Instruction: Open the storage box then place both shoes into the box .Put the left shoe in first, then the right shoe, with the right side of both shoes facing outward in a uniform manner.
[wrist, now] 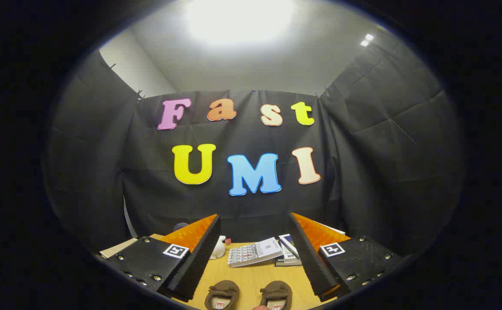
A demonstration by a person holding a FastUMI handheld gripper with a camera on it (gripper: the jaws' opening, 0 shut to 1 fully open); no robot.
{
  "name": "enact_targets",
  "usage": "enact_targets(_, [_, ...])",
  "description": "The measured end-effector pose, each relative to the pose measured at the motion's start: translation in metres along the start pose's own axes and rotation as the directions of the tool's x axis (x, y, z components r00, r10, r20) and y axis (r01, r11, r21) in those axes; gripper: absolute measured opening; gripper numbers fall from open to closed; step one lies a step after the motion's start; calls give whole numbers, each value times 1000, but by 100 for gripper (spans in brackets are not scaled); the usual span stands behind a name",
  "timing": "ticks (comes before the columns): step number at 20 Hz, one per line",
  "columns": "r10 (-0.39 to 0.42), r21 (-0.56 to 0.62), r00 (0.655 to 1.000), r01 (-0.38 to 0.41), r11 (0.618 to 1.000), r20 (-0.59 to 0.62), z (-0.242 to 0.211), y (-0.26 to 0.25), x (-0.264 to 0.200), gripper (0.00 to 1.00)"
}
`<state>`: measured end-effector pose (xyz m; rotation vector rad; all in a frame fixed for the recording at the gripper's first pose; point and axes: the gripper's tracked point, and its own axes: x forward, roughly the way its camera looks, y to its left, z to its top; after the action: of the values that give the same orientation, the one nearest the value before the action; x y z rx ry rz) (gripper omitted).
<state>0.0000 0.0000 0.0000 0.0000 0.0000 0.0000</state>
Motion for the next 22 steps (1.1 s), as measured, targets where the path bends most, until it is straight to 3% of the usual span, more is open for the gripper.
enact_targets(16, [41, -60, 999, -41, 997, -2, -17, 18, 2, 96])
enact_targets(22, [84, -1, 996, -84, 996, -1, -29, 35, -6, 95])
